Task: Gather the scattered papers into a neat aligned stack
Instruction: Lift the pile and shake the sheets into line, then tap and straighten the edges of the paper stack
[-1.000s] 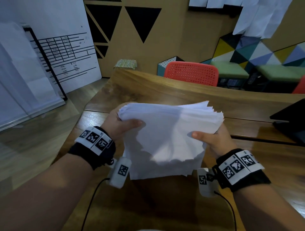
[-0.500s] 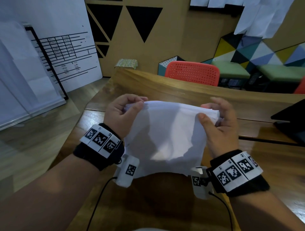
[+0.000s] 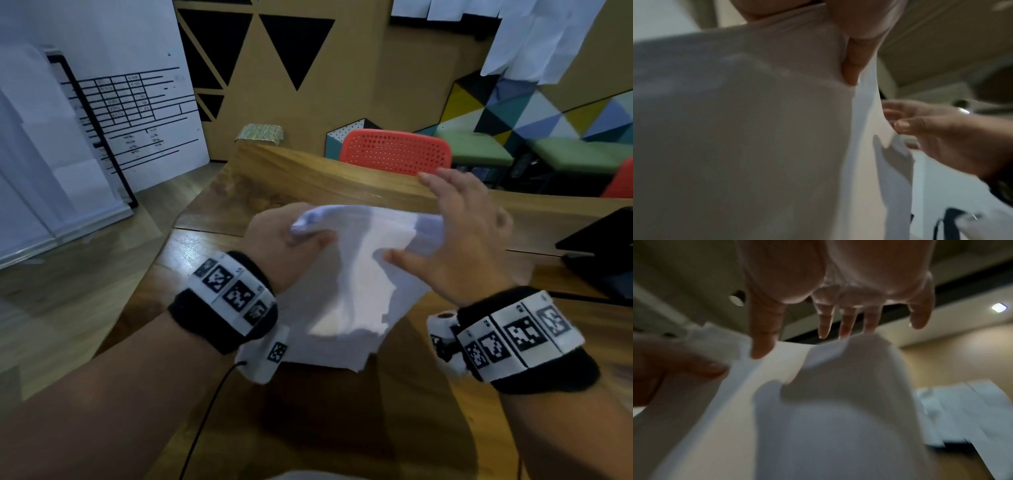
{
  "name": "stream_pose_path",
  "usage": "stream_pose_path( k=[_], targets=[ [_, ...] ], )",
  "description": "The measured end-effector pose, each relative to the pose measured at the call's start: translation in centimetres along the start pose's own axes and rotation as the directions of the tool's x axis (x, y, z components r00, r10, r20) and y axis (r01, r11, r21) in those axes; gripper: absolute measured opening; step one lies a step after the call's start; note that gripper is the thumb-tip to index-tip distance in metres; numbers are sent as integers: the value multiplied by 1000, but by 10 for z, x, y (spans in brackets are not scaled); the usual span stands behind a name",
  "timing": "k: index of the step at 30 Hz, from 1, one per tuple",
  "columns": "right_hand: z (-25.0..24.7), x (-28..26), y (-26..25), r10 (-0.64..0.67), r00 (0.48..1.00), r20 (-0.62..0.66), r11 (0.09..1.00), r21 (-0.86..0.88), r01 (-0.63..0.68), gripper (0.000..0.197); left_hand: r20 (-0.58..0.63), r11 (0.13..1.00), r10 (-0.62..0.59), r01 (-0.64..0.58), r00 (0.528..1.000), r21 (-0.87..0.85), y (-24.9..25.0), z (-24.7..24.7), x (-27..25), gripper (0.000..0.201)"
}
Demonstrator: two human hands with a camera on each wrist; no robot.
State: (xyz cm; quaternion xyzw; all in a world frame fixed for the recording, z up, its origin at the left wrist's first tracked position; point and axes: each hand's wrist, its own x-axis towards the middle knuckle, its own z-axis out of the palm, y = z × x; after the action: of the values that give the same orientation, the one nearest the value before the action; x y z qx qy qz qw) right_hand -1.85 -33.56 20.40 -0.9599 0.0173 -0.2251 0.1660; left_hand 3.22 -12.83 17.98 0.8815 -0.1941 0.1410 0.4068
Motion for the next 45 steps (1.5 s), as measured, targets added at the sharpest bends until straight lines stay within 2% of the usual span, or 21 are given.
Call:
stream_pose_path(
  k=[1,2,4,5,7,10,13,15,16,17,19,22,27,30,32,34,37,39,42,44,45],
  targets=[
    [-5,0,-8,-57,997,57,998,-29,59,75,42,992,117,-119,992,51,12,0,1,45],
    [-7,-1,-13,-121,988,96,992,-11,123,54,69,971,232,-236,970,50,25,0,2,46],
    [-1,-3,-13,-199,969,145,972,152,177,11,34,926,379,-379,925,-9,33,5,3,26],
    [6,-3,-6,-183,972,147,962,232,146,16,14,925,379,-379,925,-18,29,6,4,22],
    [14,-3,9,-48,990,134,909,416,-12,16,40,966,249,-251,968,64,10,-2,4,37],
    [14,-8,34,120,977,176,678,704,-210,18,-56,977,-21,32,998,210,-40,-20,-1,93],
    [9,-14,47,194,953,234,453,840,-299,19,-186,946,-316,297,930,-127,-61,-25,-15,114],
    [10,-16,48,202,942,267,305,897,-320,33,-101,804,-450,354,887,-477,-74,-15,-19,106],
    [13,-15,47,204,941,271,271,907,-321,39,-51,703,-477,346,878,-621,-83,-11,-20,102],
    [17,-15,46,215,940,267,269,909,-319,41,-5,623,-500,356,866,-697,-89,-7,-21,99],
    [25,-14,45,247,936,251,293,901,-319,40,45,578,-531,400,846,-712,-95,-4,-21,87],
    [34,-18,49,288,927,239,255,914,-315,40,-22,671,-505,377,863,-638,-98,-6,-16,68],
    [44,-25,58,333,913,235,192,931,-310,43,4,634,-462,333,887,-698,-100,-5,-16,58],
    [54,-27,60,357,903,237,164,936,-310,44,-13,703,-464,360,885,-614,-98,0,-17,40],
    [62,-31,65,337,898,282,144,928,-345,36,-26,730,-490,394,871,-558,-104,5,-19,36],
    [75,-38,74,342,860,378,126,889,-441,35,32,730,-495,435,869,-528,-108,11,-24,35],
    [95,-50,83,440,772,459,210,783,-586,55,129,818,-452,468,883,-335,-115,20,-32,23],
    [103,-53,86,471,752,462,245,751,-614,83,150,876,-417,440,896,-196,-117,23,-32,34],
    [104,-49,89,467,748,471,211,762,-612,78,84,836,-405,406,910,-368,-114,19,-32,64],
    [103,-46,91,442,764,469,202,778,-595,83,-11,782,-396,331,918,-528,-103,13,-30,63],
    [103,-46,91,429,775,464,201,788,-582,84,-61,779,-370,274,927,-563,-99,11,-28,51]
  ],
)
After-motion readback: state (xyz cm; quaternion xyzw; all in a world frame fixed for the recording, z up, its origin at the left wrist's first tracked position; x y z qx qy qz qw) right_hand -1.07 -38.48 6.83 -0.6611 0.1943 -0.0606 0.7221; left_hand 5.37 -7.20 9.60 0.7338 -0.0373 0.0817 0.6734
